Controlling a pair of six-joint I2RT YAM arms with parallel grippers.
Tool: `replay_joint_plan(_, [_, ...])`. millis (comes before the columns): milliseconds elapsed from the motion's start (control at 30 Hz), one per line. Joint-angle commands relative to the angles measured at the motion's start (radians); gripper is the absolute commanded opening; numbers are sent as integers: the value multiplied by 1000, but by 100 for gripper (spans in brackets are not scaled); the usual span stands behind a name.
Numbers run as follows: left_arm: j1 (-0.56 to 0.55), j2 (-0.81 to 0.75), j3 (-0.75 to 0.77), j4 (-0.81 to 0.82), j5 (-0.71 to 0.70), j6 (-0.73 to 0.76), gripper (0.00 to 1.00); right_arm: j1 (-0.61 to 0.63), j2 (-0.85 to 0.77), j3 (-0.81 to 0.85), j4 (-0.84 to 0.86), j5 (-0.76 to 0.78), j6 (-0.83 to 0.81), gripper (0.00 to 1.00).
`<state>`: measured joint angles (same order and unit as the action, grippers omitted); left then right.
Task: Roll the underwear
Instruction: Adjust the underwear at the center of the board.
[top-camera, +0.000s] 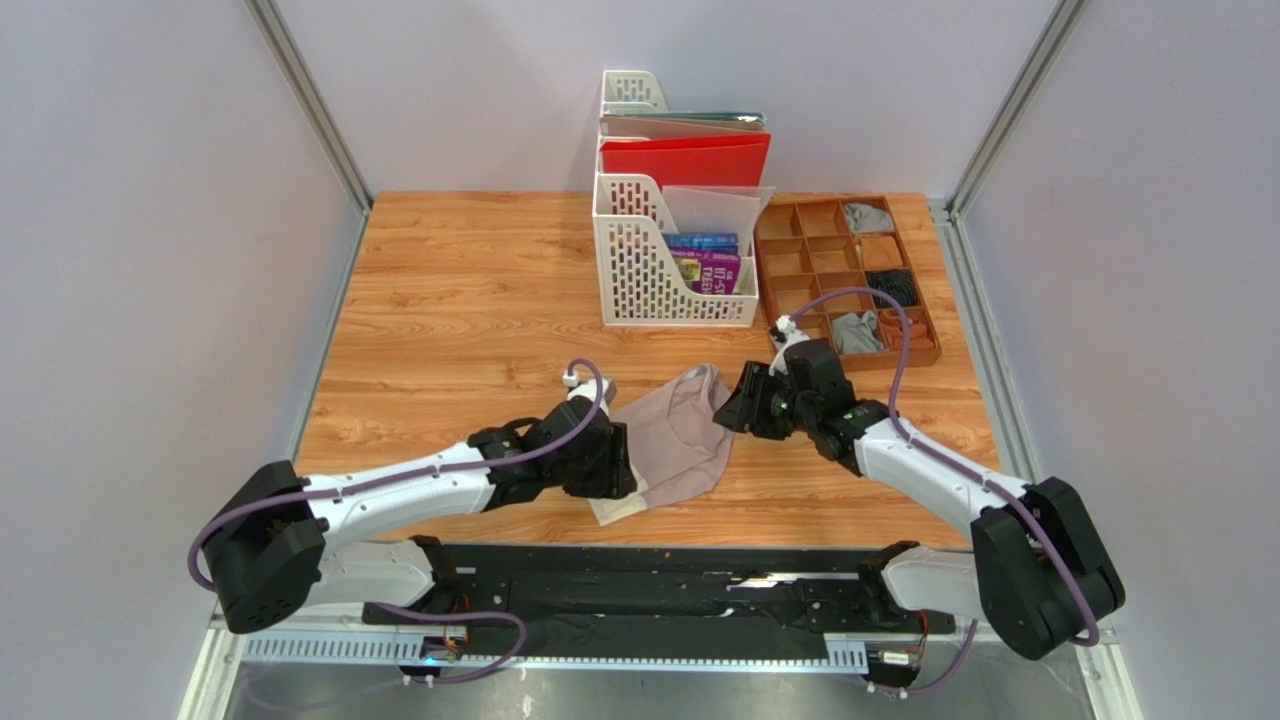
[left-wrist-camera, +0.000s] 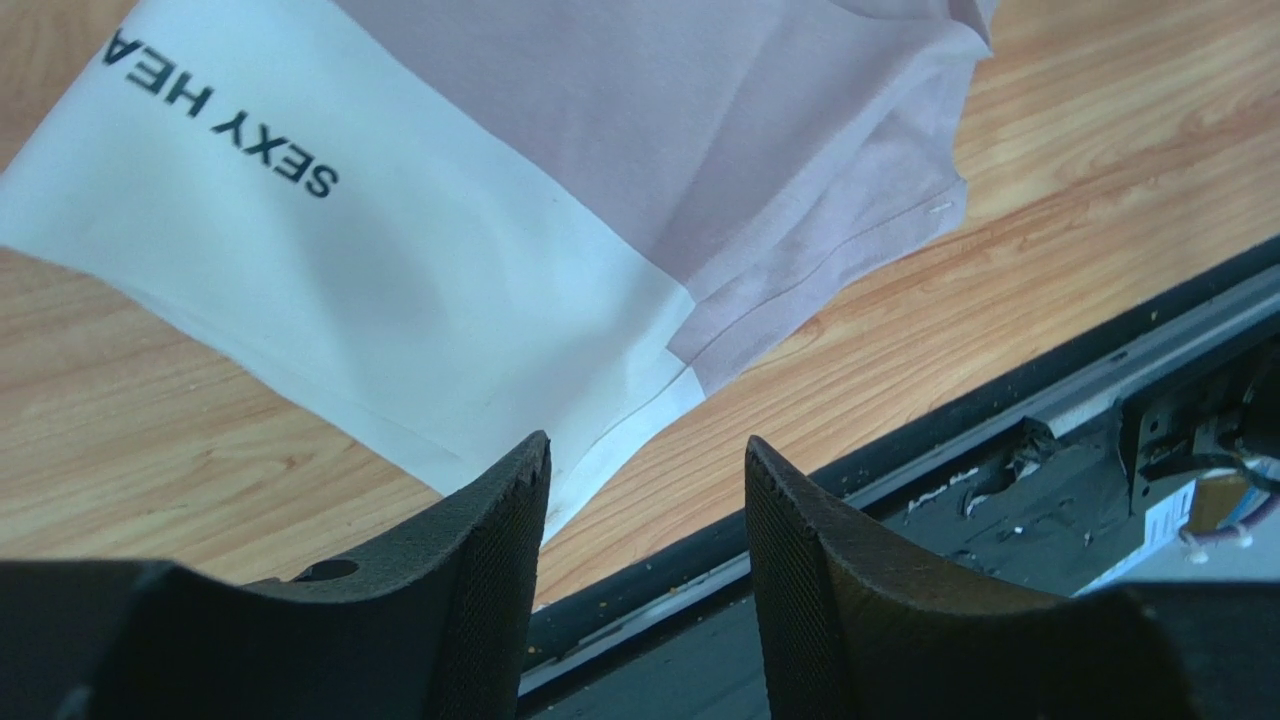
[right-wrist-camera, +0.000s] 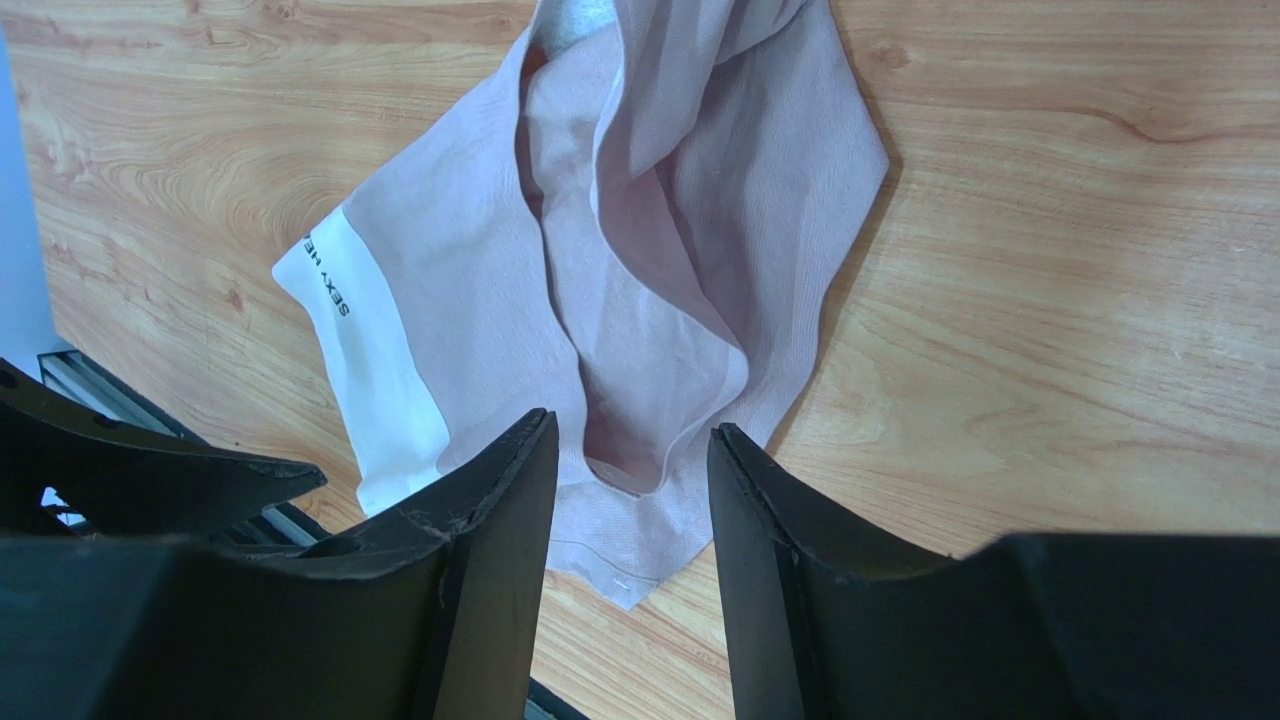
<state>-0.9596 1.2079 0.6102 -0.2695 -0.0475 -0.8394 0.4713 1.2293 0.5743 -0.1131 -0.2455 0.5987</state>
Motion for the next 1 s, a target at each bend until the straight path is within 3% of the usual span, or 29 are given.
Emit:
replay_joint_plan(0, [-18, -19, -13, -33, -71, -109, 56, 7, -8, -7, 47, -14, 7, 46])
replay_joint_plan(133, [-39, 39, -17, -5, -60, -132, 56, 7, -16, -11, 46, -8, 10, 46])
replay_joint_plan(600, [-125, 168, 77, -91, -215, -90, 56, 7, -10, -11, 43, -14, 4, 46])
replay_joint_plan(867, [-140, 211, 109, -122, -244, -67, 38, 9, -4, -11, 30, -9, -2, 46])
replay_joint_plan(967, [-145, 222, 117, -138, -253, -69, 26, 9, -7, -7, 27, -9, -2, 46])
